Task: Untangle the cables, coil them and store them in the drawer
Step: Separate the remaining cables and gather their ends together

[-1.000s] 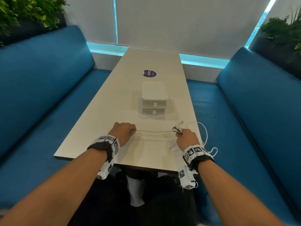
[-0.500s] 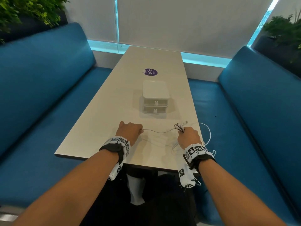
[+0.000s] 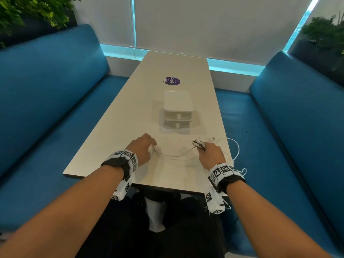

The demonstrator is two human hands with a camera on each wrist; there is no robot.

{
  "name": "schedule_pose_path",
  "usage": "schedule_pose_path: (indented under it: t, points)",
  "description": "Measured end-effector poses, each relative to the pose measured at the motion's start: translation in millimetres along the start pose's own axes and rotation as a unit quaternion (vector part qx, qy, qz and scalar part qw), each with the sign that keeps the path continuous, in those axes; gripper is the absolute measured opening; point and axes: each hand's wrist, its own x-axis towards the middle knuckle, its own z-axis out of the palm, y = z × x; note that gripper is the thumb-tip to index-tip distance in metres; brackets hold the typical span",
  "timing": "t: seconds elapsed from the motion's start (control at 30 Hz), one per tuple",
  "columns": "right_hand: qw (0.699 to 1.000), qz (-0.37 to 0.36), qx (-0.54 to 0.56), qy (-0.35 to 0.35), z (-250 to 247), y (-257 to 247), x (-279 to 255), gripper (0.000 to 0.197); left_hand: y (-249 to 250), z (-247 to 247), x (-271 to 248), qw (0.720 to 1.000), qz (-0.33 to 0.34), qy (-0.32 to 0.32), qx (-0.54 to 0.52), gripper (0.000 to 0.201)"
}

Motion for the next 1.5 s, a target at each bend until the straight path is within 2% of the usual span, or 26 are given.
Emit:
schedule_pose_path:
  t: [0.1, 0.27, 0.33, 0.43, 0.47, 0.53, 0.6, 0.67, 0.77, 0.87, 0.97, 1.03, 1.2, 1.3, 1.4, 1.5]
  points:
    - [0.998, -0.05, 0.024, -0.011, 2.3, -9.6, -5.9, 0.022, 19.9, -0.3, 7.6, 1.0, -0.028, 0.003, -0.007, 0.044]
    - [0.995, -0.078, 0.057, 0.022, -8.2, -17.5, -4.4, 0.025, 43.3, -4.0, 17.8, 0.998, -0.03, 0.042, -0.025, 0.045]
    - [0.993, -0.081, 0.073, 0.032, -14.5, -21.0, -3.4, 0.025, 48.2, -7.8, 18.6, 0.999, -0.029, 0.012, -0.023, 0.049]
    - [0.991, -0.088, 0.094, 0.026, -21.0, -28.9, -4.7, 0.022, 55.8, -10.5, 17.6, 0.997, -0.04, -0.069, 0.002, 0.063]
    - [0.991, -0.096, 0.093, 0.014, -21.7, -33.5, -5.7, 0.021, 58.4, -10.9, 16.7, 0.997, -0.035, -0.071, -0.014, 0.062]
    - [0.989, -0.124, 0.081, -0.007, -19.6, -45.4, -7.9, 0.019, 65.0, -13.4, 13.6, 0.99, -0.005, -0.035, -0.135, 0.053]
    - [0.986, -0.147, 0.079, -0.025, -14.8, -58.4, -10.5, 0.018, 76.0, -16.7, 7.6, 0.958, 0.043, 0.025, -0.284, 0.039]
    - [0.983, -0.157, 0.081, -0.047, -10.3, -70.2, -13.2, 0.017, 85.9, -21.0, 3.3, 0.943, 0.069, 0.069, -0.319, 0.035]
    - [0.984, -0.155, 0.054, -0.074, -7.5, -80.3, -14.8, 0.015, 90.6, -20.5, 3.1, 0.961, 0.077, 0.096, -0.249, 0.034]
    - [0.985, -0.132, 0.047, -0.098, -5.4, -83.2, -14.2, 0.019, 84.2, -19.1, 7.4, 0.981, 0.079, 0.15, -0.098, 0.043]
    - [0.982, -0.131, 0.057, -0.127, -1.9, -83.8, -11.5, 0.019, 84.2, -18.9, 8.2, 0.983, 0.084, 0.162, -0.019, 0.039]
    - [0.977, -0.146, 0.065, -0.141, -1.5, -84.5, -11.5, 0.019, 84.1, -19.4, 7.8, 0.984, 0.079, 0.158, -0.017, 0.039]
    - [0.965, -0.166, 0.104, -0.173, -3.2, -81.0, -6.4, 0.035, 84.8, -21.0, 0.0, 0.984, 0.093, 0.14, -0.062, 0.044]
    - [0.953, -0.186, 0.104, -0.215, 3.1, -80.2, -7.3, 0.051, 87.7, -22.3, -1.0, 0.986, 0.073, 0.148, -0.022, 0.044]
    - [0.946, -0.171, 0.14, -0.236, 7.2, -79.4, -9.2, 0.049, 87.3, -22.6, 1.9, 0.992, 0.053, 0.112, -0.017, 0.035]
    - [0.944, -0.153, 0.152, -0.249, 10.9, -78.0, -7.3, 0.051, 83.6, -23.2, 6.6, 0.996, 0.012, 0.064, -0.059, 0.03]
